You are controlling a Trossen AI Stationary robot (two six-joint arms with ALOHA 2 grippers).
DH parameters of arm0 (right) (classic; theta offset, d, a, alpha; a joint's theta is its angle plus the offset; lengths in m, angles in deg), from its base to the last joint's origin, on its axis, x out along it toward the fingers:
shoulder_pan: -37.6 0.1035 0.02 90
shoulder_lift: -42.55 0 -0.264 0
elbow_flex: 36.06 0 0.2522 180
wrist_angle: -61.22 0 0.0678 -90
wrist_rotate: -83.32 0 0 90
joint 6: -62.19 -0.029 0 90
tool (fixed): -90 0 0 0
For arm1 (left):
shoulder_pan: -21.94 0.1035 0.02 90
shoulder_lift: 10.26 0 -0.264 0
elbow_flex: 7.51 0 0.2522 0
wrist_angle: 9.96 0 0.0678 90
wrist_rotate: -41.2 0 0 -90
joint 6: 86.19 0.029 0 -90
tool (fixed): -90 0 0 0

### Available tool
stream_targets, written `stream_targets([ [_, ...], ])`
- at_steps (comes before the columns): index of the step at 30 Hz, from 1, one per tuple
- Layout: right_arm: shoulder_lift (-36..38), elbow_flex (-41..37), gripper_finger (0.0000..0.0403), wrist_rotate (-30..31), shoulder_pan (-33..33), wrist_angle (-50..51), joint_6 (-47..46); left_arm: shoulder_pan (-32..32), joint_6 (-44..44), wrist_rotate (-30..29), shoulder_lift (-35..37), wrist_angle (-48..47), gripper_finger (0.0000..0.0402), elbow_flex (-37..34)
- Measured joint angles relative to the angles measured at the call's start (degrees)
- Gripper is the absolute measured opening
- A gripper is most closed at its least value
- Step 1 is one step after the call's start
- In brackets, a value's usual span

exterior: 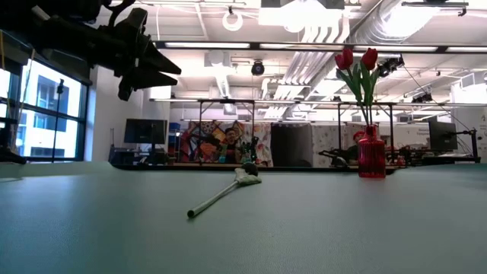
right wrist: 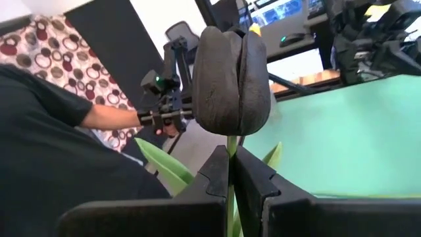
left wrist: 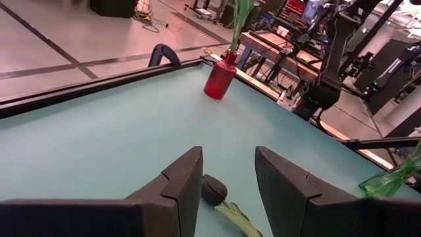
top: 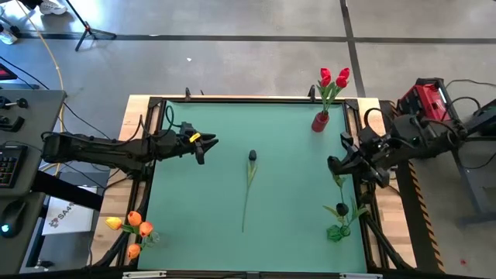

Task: Sort flowers into vase by color
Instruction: Put the black tulip into the green vase

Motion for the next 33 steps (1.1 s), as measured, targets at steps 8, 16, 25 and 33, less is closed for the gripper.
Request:
stream_targets([
  [8,-2.31,0.00,0.0000,8.90,10.86,-0.30,-1.61,0.19,1.05,0.05,0.00,0.01,0.0126,0.00],
  [16,-3.35,0.00,0.0000,24.02,23.25,-1.88,-0.58,1.96,1.45,0.14,0.00,0.52,0.0126,0.00],
  [25,-7.99,-0.02,0.0000,43.81,36.88,-0.41,0.60,3.10,3.80,0.18,0.02,2.78,0.0126,0.00],
  [33,-11.12,0.00,0.0000,59.82,48.46,-0.49,-2.13,3.85,4.92,0.59,0.02,4.11,0.0126,0.00],
])
